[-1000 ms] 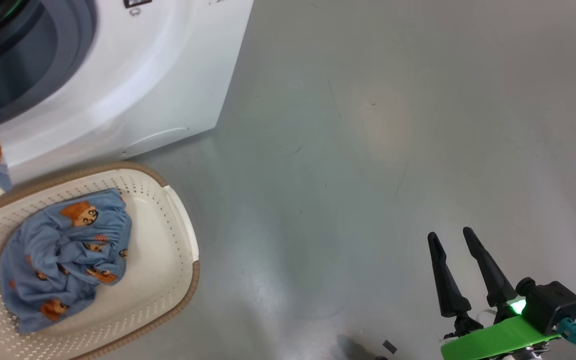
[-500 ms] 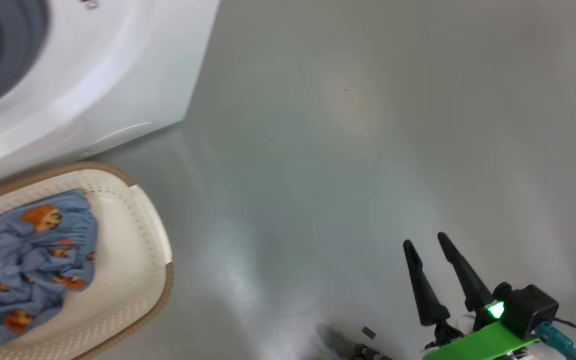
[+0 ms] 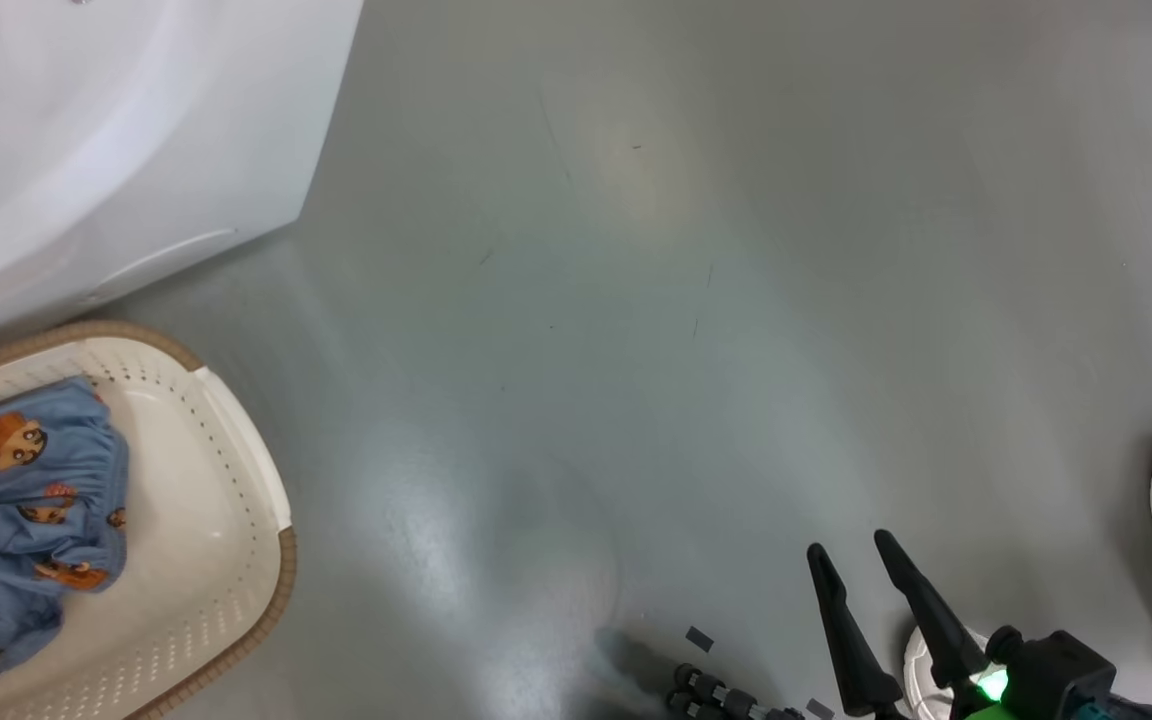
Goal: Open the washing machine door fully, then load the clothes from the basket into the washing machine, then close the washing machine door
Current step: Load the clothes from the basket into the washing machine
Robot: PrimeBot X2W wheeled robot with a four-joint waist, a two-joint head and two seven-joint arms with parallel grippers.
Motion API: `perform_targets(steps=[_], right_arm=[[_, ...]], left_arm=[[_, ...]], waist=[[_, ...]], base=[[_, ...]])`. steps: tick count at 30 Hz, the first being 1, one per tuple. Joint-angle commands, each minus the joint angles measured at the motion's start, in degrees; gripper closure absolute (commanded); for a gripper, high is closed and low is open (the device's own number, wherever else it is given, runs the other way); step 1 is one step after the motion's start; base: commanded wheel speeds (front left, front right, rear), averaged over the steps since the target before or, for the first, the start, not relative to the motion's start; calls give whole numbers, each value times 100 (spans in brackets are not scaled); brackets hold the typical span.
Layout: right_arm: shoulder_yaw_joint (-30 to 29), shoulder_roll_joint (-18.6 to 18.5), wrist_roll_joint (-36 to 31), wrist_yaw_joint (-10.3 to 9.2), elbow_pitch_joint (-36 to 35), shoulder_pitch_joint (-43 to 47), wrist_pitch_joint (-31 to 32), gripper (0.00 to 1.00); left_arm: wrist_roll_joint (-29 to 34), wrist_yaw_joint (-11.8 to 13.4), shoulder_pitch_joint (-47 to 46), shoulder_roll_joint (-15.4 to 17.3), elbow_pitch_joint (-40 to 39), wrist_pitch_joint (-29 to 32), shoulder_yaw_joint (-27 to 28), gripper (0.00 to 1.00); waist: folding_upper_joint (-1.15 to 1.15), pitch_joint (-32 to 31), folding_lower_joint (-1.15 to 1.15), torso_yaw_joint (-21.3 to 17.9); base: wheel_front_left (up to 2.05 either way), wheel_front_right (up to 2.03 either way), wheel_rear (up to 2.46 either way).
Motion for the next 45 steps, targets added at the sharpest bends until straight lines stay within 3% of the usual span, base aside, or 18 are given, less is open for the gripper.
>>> perform_targets(steps=[1,10,11,12,13,20,35,40,45], right_arm=[[77,-107,117,14,-111,202,-69,0],[202,-107,225,14,-92,168,-69,0],[210,-107,238,14,-79,145,-69,0],[219,-107,245,14,-60,123,-69,0],[236,-107,243,14,-38,98,-69,0],[354,-107,223,14,104,-94,-69,0],[289,-107,-136,14,275,-256,-69,0],[234,-107,-197,14,348,-290,-69,0],[162,-107,-397,14,457,-384,-69,0]], left_arm=[[-88,40,-163,210,-260,-31,124,100],[149,-23,-118,181,272,11,-166,100],[180,-38,-120,173,384,85,-219,68],[226,-46,-131,177,473,145,-282,28],[244,-47,-147,182,567,222,-316,0],[314,37,-97,189,954,462,-458,0],[-115,-80,913,-792,1215,71,-384,0],[-390,-87,1403,-1177,934,-27,-167,0],[-657,-267,2283,-1604,49,-34,148,0]], waist=[[0,42,0,-2],[0,64,0,4],[0,53,0,6],[0,37,0,7],[0,15,0,4],[0,-242,0,19],[0,-1251,0,767],[0,-1579,0,1040],[0,-2000,0,1281]], base=[[0,0,0],[0,0,0],[0,0,0],[0,0,0],[0,0,0],[0,0,0],[0,0,0],[0,0,0],[0,0,0]])
